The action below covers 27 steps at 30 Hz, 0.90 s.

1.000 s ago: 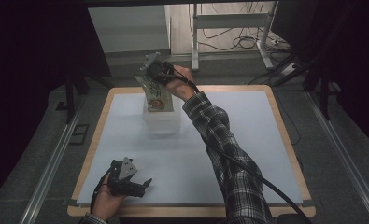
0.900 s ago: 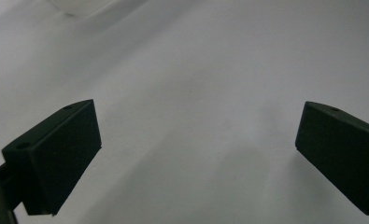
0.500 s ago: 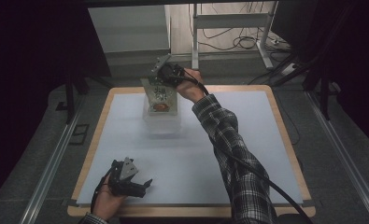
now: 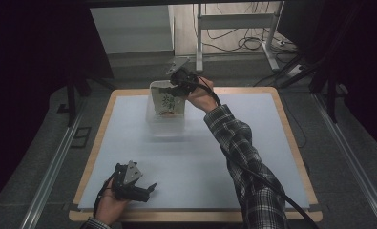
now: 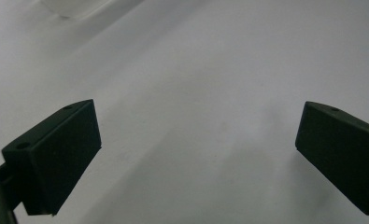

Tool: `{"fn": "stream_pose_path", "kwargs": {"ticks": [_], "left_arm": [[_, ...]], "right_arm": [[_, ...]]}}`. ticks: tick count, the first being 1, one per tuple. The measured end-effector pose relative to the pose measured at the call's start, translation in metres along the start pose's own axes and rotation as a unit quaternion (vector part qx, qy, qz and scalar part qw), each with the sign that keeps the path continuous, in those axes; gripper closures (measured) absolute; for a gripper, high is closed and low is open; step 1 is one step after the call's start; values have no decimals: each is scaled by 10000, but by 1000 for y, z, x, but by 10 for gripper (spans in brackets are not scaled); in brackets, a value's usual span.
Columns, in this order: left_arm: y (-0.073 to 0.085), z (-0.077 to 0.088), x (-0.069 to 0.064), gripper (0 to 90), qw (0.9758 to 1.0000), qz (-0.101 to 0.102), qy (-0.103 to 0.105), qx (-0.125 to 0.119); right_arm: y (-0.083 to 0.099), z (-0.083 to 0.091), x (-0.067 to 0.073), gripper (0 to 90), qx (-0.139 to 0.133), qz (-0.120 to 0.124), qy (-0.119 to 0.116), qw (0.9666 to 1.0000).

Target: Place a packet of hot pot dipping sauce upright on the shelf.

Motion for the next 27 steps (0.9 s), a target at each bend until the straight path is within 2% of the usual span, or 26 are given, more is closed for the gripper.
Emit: {"fn": "stream_pose_path", "kwargs": {"ticks": [9, 12, 19, 24, 27], "left_arm": [[0, -1, 0, 2, 10000, 29, -3, -13], [0, -1, -1, 2, 10000, 36, 1, -8], [0, -1, -1, 2, 10000, 46, 1, 2], [0, -1, -1, 1, 10000, 31, -5, 15], [1, -1, -1, 1, 10000, 5, 5, 43]], "right_arm": [[9, 15, 3, 421, -61, -281, -134, 9995], [13, 18, 5, 391, -45, -362, -208, 9991], [20, 27, 7, 339, -72, -466, -221, 9986], [29, 38, 9, 294, -166, -597, -259, 9977], [40, 46, 12, 258, -192, -671, -314, 9971]]}}
Point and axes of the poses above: each handheld gripper's, and its own axes: z roughly backward along the jaws, y roughly out of its underside, x roughly to its left, the point moved 7 cm from there along -z, roughly forward along the jaws, and after that the axes turned 6 degrees about -z, right-handed, at the moved point
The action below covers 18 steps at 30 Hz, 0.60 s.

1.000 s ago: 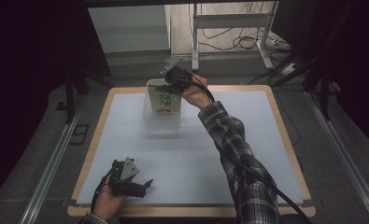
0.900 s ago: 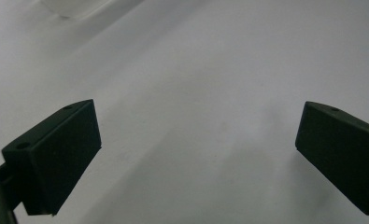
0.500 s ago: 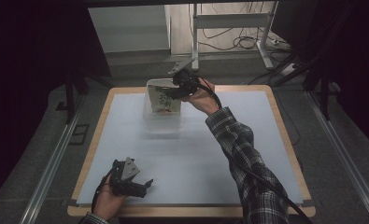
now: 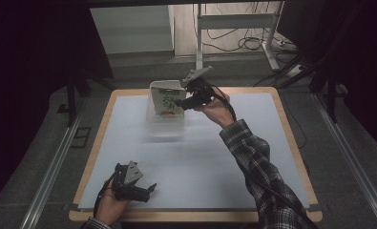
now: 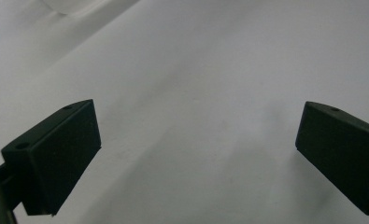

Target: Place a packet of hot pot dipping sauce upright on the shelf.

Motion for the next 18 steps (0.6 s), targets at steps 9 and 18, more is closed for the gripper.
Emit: {"fn": "stream_pose_path", "kwargs": {"ticks": [9, 18], "left_arm": [[0, 0, 0, 1, 10000, -43, 1, 30], [1, -2, -2, 0, 10000, -46, 21, 79]], "right_arm": [[48, 25, 15, 145, 24, -257, -319, 9992], [105, 52, 32, 81, -3, -688, -385, 9969]]}}
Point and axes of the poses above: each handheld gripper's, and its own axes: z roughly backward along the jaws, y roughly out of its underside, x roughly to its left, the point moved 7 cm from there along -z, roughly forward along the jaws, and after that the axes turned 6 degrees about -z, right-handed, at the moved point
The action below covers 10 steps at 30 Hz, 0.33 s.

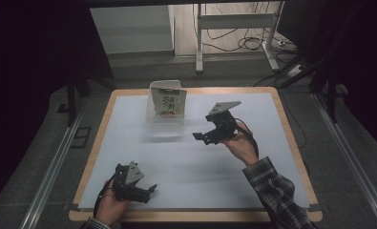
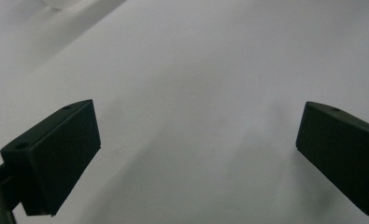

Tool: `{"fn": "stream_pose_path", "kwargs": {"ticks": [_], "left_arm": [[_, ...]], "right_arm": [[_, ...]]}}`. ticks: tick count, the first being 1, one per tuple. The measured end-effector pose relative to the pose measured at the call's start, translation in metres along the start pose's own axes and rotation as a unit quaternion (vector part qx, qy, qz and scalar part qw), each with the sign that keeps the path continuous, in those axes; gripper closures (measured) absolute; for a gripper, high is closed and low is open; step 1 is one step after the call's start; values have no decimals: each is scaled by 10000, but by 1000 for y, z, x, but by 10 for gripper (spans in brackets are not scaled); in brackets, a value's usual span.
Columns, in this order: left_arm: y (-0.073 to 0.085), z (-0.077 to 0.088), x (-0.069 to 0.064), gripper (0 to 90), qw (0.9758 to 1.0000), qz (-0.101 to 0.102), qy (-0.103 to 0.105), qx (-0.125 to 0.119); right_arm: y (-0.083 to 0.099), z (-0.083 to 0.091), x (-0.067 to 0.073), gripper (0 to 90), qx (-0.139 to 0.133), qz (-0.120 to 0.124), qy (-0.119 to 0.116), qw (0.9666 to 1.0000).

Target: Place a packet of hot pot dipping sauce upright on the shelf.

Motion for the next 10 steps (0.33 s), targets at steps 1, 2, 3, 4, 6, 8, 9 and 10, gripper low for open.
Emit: {"fn": "stream_pose_path", "kwargs": {"ticks": [1, 2, 3, 4, 6, 8, 9, 10], "left_arm": [[0, 0, 0, 0, 10000, -6, 1, 4], [0, 0, 0, 0, 10000, -8, 1, -1], [0, 0, 0, 0, 10000, -6, -1, 0], [0, 0, 0, 0, 10000, 1, 2, 7], [0, 1, 0, 0, 10000, 35, -3, -4], [0, 1, 1, 0, 10000, 16, -5, 21], [-1, 1, 1, 0, 10000, 47, -10, 1], [-2, 0, 1, 0, 10000, 94, -8, -24]], "right_arm": [[6, 2, 0, 81, -5, -14, 50, 10000], [13, 4, 0, 79, 64, -36, 76, 9999], [18, 5, 0, 71, 185, -28, 102, 9998], [22, 8, -1, 69, 240, -19, 187, 9995], [28, 13, -1, 69, 182, -119, 195, 9996], [31, 16, -2, 69, 163, -221, 172, 9995], [31, 18, -2, 69, 132, -233, 192, 9995], [31, 18, -2, 69, 106, -263, 176, 9994]]}}
Point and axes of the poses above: each handheld gripper's, and its own axes: z roughly backward along the jaws, y roughly out of its underside, x roughly to its left, the point moved 7 cm from there along -z, roughly forward along the jaws, and after that the axes turned 6 degrees about -z, right-handed, at the moved point
